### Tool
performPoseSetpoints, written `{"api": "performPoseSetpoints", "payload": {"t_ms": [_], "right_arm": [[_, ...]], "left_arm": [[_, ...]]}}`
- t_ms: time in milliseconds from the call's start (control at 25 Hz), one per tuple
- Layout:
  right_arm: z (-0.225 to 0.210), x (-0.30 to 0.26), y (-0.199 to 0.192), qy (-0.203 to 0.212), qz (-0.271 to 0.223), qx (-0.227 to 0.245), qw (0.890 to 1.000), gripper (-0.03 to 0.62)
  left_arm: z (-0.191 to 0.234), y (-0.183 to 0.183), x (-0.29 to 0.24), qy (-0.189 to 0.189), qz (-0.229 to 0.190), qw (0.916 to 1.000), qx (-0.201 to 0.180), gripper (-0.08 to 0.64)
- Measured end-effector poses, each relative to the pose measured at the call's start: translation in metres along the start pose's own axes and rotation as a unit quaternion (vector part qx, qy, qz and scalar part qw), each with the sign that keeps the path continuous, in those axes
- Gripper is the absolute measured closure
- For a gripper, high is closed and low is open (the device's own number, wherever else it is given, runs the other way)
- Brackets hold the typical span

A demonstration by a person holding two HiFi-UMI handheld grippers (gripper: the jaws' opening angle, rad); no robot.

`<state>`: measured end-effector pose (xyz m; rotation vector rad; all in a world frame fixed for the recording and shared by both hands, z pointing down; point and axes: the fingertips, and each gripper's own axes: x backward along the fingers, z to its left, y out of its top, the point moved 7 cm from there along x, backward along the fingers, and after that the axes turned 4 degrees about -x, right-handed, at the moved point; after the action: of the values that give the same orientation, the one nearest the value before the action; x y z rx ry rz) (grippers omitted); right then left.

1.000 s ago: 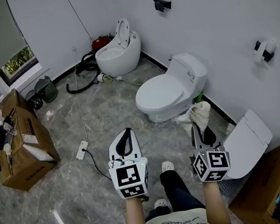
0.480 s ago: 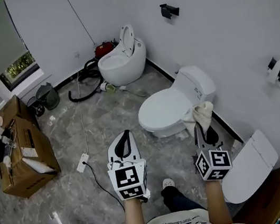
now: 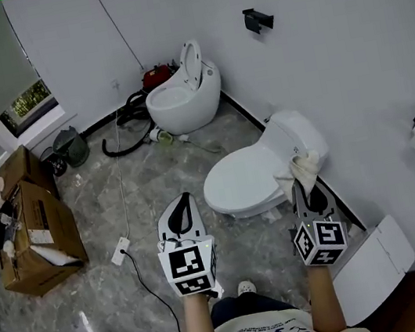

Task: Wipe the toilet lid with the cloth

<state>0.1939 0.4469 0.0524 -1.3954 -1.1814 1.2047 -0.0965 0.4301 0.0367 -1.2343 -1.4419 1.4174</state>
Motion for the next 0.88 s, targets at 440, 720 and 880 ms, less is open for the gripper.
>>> {"api": "performPoseSetpoints", "payload": {"t_ms": [440,720,880], "right_arm": [[-0.035,-0.049,-0.013,-0.007,0.022,-0.011,1.0,0.491],[-0.053,-0.099,-0.015,-0.018,0.024,-0.016,0.999,0.491],[-0.053,-0.145,-0.015,-0.024,0.023,-0.02,0.999,0.491]], "left_arm": [[-0.009,-0.011,-0.058,0.002,0.035,0.9994,0.002,0.557],[-0.009,-0.017,-0.117,-0.012,0.044,0.9989,0.0,0.557],[0.008,-0.02,-0.162,-0.015,0.053,0.9985,-0.002,0.557]]}}
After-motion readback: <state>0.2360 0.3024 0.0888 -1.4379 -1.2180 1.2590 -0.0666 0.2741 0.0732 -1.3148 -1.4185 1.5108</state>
